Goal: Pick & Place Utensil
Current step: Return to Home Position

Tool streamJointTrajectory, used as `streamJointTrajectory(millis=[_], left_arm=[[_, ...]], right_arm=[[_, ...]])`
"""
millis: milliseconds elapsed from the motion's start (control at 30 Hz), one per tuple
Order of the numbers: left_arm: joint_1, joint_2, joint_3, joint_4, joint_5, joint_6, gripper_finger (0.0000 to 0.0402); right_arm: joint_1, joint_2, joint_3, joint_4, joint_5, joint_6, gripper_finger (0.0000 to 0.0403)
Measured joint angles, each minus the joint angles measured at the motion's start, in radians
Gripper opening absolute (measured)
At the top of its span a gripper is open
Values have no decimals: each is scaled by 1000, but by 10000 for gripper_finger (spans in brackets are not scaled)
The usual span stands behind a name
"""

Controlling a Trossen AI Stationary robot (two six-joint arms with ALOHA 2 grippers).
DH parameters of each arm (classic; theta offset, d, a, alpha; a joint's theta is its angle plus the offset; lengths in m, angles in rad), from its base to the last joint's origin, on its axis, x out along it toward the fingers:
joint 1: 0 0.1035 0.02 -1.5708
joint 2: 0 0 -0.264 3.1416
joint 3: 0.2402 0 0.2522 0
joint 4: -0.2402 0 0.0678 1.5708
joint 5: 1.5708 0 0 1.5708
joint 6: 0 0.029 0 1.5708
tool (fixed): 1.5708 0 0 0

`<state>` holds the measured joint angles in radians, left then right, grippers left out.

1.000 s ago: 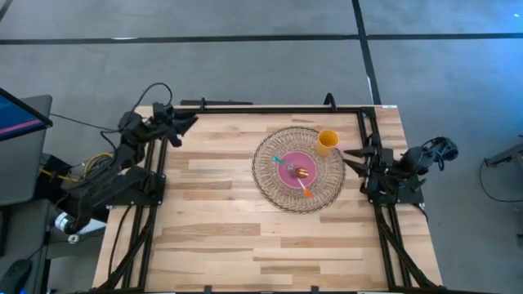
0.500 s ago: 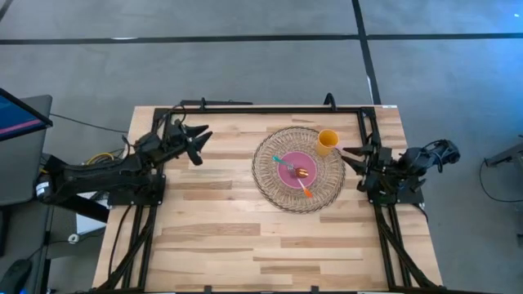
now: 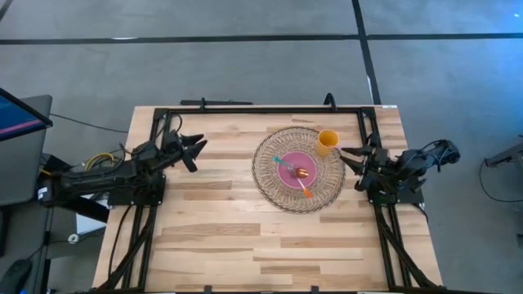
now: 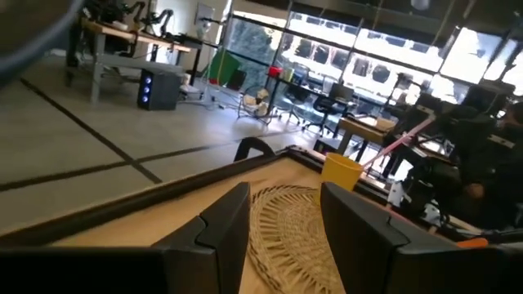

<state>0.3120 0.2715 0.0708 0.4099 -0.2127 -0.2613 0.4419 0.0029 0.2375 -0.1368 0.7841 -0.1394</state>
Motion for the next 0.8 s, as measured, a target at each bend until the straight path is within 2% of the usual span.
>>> streamJointTrajectory(millis=[167,300,500,667,800], left_arm=[[-94,-69,-58,1,-98,-12,152],[-211,-75,-60,6,-201,40,152],[-385,-78,-60,6,-377,130,152],[-507,-97,-59,-30,-391,227,152],[-574,-143,-20,-130,-489,257,152]], right_arm=[[0,0,0,-90,4,80,123],[0,0,0,-66,56,51,123],[0,0,0,-70,56,32,123],[1,0,0,-129,55,76,123],[2,0,0,-119,53,78,123]])
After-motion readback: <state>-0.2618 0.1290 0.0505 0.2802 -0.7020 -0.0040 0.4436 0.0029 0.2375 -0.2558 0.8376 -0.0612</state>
